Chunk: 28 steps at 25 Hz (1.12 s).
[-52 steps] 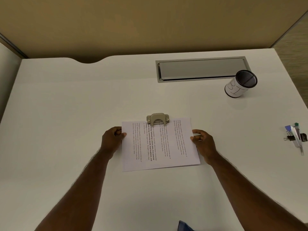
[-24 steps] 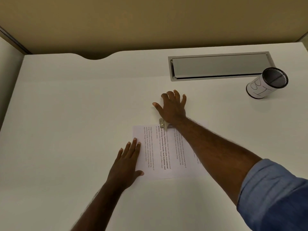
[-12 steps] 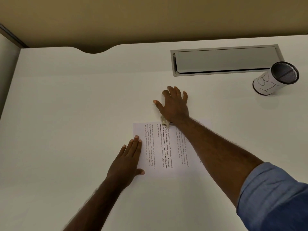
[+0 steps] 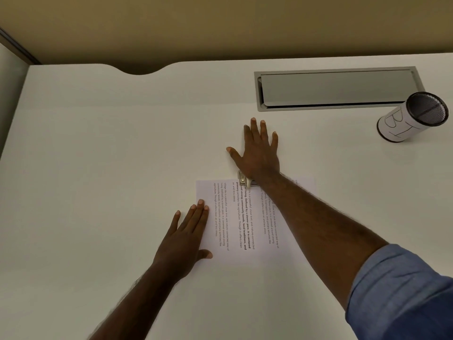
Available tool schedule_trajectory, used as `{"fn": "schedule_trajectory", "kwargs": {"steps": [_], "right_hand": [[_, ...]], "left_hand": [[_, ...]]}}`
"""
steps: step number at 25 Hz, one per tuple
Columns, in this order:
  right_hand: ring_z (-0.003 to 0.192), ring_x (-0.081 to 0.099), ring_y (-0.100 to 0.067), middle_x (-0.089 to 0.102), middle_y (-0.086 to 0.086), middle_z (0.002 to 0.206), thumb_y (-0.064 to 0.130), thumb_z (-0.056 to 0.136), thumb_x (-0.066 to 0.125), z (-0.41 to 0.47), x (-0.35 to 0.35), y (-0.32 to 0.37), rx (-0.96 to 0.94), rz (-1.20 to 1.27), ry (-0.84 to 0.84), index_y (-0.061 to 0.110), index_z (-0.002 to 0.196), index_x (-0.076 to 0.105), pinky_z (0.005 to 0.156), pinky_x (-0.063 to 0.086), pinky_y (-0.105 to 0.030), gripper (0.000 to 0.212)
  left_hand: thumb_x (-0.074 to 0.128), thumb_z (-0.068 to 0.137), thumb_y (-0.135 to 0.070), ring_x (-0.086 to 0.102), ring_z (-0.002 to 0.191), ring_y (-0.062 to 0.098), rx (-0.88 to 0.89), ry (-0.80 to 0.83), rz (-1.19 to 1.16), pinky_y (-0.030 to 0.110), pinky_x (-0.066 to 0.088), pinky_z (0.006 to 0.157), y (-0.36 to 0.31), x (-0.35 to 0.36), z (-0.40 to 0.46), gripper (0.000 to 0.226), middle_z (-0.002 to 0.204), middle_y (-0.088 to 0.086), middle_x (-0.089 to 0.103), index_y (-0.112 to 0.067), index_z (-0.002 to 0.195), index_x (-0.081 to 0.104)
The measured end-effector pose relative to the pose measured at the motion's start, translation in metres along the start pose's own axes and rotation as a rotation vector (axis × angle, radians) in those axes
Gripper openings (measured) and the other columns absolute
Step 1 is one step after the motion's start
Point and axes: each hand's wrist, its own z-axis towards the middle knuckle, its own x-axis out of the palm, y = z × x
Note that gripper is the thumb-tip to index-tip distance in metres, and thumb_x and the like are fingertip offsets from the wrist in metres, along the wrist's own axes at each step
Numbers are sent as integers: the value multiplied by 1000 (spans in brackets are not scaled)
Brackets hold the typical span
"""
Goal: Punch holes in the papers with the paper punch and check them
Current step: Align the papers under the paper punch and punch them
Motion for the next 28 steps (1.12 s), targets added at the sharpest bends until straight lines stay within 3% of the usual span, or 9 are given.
{"fn": "schedule_trajectory", "kwargs": {"steps": [16,23,28], "right_hand": [[148,-3,-29,0,-13,160,70,88,20,8,13,-4,-19,4,40,8,150,4,118,-1,-52,89],[145,18,-30,33,-11,153,63,91,26,-1,-3,0,-62,-18,-50,9,141,36,117,5,-55,74],[142,26,-29,45,-6,145,60,93,30,-10,-16,3,-59,-10,-64,14,132,49,115,4,-59,64]], "left_hand": [[54,87,-56,-28,138,15,4,-7,-65,38,-22,111,1,1,-1,106,145,-3,-39,-24,135,-36],[56,87,-54,-30,136,15,-4,-4,-62,37,-25,108,0,1,-1,108,146,-3,-38,-23,135,-35],[56,87,-55,-29,137,15,0,-13,-52,37,-24,109,0,1,-2,108,146,-1,-38,-21,136,-34]]}}
